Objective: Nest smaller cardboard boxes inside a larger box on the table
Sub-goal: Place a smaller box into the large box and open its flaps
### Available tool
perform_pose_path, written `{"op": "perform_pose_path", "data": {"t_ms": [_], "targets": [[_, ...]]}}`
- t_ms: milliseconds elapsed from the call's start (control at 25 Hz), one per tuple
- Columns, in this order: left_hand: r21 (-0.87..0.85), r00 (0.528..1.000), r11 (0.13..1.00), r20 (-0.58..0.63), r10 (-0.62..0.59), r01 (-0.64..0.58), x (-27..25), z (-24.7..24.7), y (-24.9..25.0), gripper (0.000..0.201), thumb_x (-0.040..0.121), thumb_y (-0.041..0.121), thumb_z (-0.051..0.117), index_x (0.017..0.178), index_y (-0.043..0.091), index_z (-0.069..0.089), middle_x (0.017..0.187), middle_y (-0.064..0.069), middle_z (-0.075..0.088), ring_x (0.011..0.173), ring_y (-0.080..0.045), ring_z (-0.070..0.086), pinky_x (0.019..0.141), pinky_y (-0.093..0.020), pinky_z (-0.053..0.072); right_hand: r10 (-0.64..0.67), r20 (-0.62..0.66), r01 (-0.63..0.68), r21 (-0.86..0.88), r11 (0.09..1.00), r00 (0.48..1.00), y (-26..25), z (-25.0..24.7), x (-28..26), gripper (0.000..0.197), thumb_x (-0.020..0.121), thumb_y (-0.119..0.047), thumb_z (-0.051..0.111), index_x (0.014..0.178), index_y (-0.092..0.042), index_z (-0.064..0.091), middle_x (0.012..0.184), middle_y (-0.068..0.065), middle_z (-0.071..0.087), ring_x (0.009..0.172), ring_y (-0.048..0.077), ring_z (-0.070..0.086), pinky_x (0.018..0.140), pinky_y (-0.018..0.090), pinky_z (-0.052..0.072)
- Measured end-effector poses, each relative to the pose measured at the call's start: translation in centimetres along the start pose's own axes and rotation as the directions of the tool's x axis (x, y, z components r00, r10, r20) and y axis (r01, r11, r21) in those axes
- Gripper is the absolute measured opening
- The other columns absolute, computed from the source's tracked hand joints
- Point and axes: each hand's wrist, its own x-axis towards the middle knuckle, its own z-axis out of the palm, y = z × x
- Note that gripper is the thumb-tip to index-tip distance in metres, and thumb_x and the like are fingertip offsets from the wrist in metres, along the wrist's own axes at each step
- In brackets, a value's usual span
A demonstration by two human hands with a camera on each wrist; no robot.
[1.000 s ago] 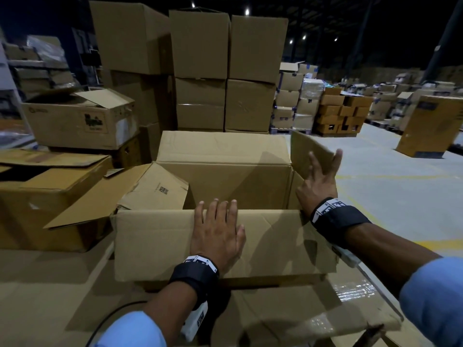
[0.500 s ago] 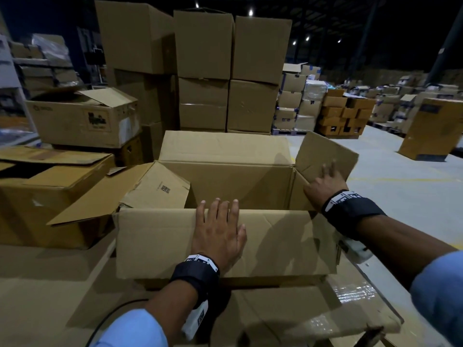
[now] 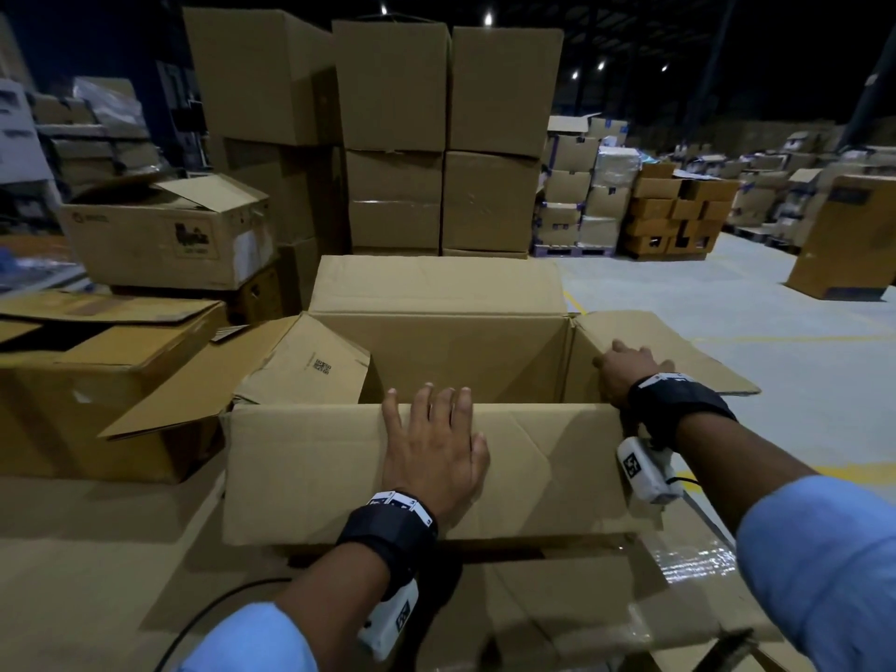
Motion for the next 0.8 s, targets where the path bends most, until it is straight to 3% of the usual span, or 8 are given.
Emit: {"op": "perform_pose_path", "data": {"t_ms": [480, 680, 800], "targets": [[0.019, 0.996, 0.997, 0.031, 0.078, -0.079, 0.8, 0.6, 0.9, 0.063, 0.093, 0.052, 0.03, 0.139, 0.014, 0.048, 0.132, -0.009, 0.057, 0.125, -0.031, 0.05, 0.107, -0.061, 0.027, -0.02, -0.001, 0.02, 0.104, 0.994, 1.0, 1.1, 0.5, 0.8, 0.042, 0.092, -0.02, 0.048, 0.133, -0.025, 0.055, 0.131, 0.008, 0.042, 0.122, 0.044, 0.043, 0.102, 0.061, 0.038], [0.015, 0.997, 0.997, 0.019, 0.08, -0.08, 0.5, 0.5, 0.9, 0.063, 0.094, 0.053, 0.03, 0.142, 0.014, 0.045, 0.132, -0.008, 0.056, 0.125, -0.03, 0.049, 0.109, -0.06, 0.025, -0.018, 0.091, 0.015, 0.03, 0.999, 0.996, 1.1, 0.7, 1.0, 0.05, 0.092, -0.018, 0.047, 0.14, -0.032, 0.045, 0.153, 0.002, 0.02, 0.136, 0.059, 0.017, 0.107, 0.074, 0.02], [0.022, 0.997, 0.996, 0.017, 0.081, -0.081, 0.4, 0.5, 0.9, 0.063, 0.094, 0.053, 0.031, 0.143, 0.015, 0.042, 0.132, -0.007, 0.055, 0.124, -0.029, 0.048, 0.109, -0.059, 0.025, -0.117, 0.081, 0.12, -0.034, 0.992, 0.99, 1.4, 0.6, 1.3, 0.061, 0.091, -0.016, 0.052, 0.148, -0.03, 0.036, 0.158, 0.007, 0.015, 0.135, 0.047, 0.033, 0.109, 0.065, 0.029]]}}
